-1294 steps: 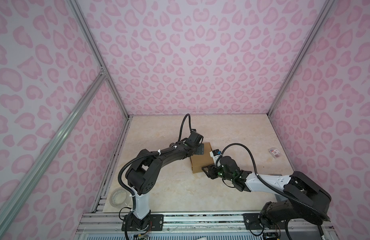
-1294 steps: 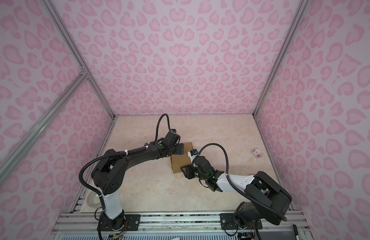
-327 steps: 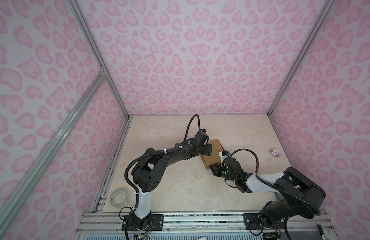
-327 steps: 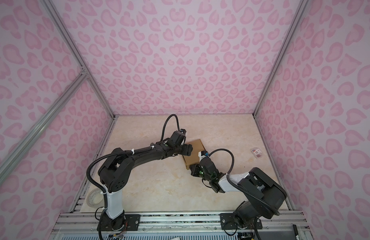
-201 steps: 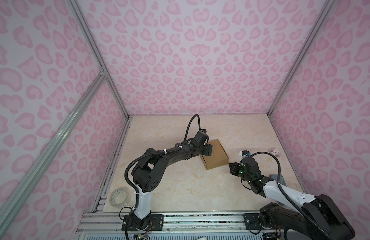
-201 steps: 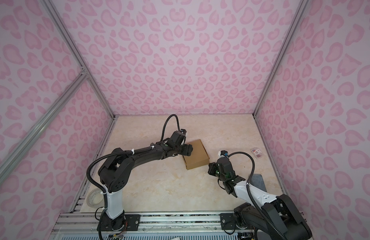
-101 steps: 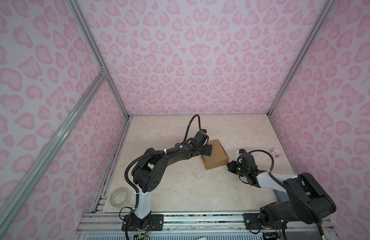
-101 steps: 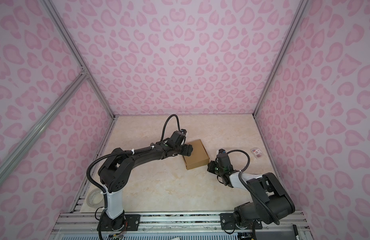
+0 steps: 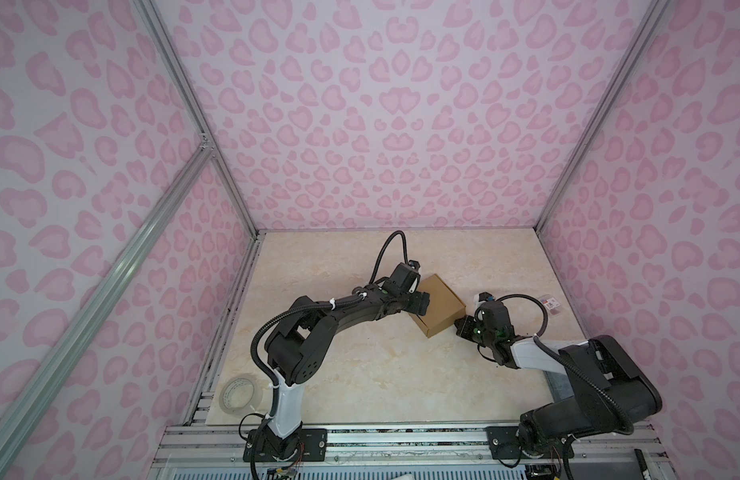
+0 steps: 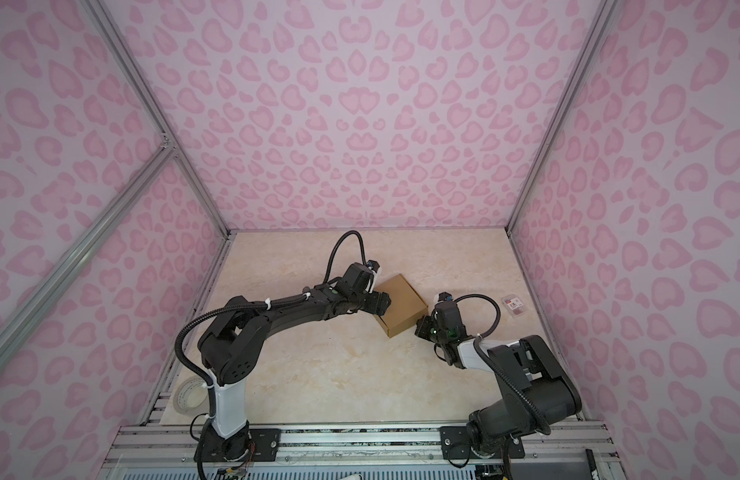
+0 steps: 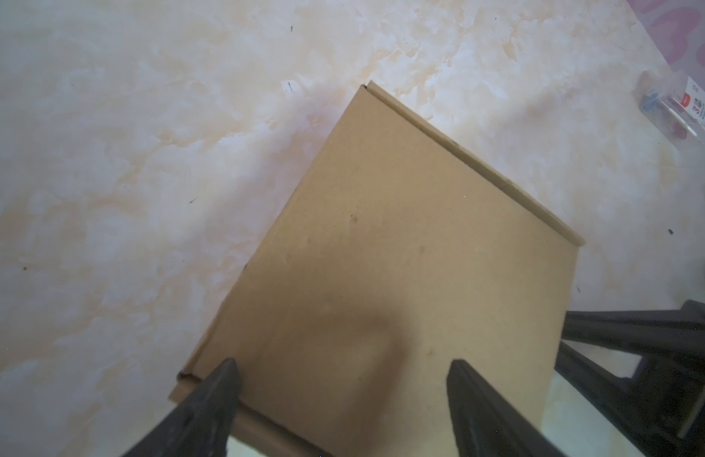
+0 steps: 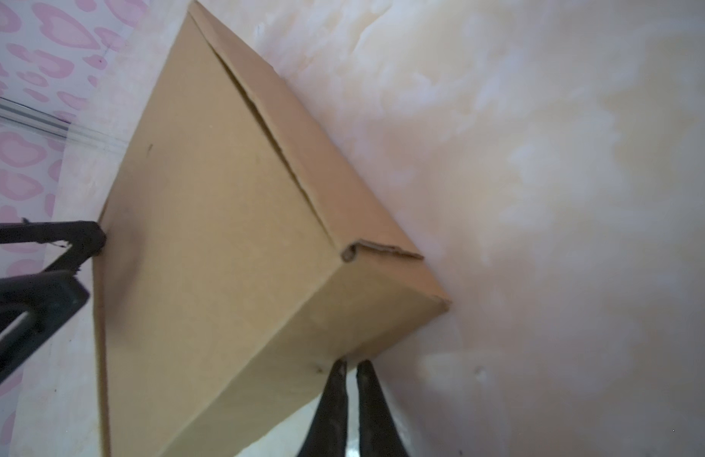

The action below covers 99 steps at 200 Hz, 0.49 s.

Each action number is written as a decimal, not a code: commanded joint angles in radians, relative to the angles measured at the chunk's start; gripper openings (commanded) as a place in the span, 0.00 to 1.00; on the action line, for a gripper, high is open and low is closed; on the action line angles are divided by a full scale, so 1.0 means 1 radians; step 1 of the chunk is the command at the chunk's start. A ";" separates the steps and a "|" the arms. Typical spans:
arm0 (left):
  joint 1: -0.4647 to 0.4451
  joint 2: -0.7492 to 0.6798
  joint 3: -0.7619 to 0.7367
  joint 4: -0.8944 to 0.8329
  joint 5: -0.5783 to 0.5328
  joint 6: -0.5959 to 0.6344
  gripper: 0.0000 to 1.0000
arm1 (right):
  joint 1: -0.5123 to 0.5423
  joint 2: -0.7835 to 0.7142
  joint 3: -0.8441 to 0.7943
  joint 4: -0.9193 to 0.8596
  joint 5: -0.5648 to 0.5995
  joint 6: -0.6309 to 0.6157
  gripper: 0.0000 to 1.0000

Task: Fold the paper box
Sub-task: 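Lift the left gripper off the box while right gripper moves away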

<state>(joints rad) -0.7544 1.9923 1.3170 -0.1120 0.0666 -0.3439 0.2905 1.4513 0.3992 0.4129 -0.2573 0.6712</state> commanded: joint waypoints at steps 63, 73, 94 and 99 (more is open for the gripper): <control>-0.007 0.046 -0.008 -0.354 0.132 -0.020 0.92 | -0.074 -0.104 -0.001 -0.155 0.072 -0.038 0.11; -0.008 0.049 -0.006 -0.356 0.137 -0.018 0.95 | -0.079 -0.086 0.002 -0.138 0.058 -0.033 0.11; -0.007 0.054 -0.005 -0.356 0.146 -0.015 0.97 | -0.080 -0.042 0.018 -0.112 0.037 -0.025 0.11; -0.007 0.055 -0.005 -0.357 0.147 -0.014 0.97 | -0.080 -0.033 0.021 -0.100 0.034 -0.021 0.11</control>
<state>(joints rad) -0.7593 1.9987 1.3327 -0.1272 0.0879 -0.3141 0.2131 1.3857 0.4084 0.2859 -0.2031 0.6441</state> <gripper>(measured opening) 0.979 0.110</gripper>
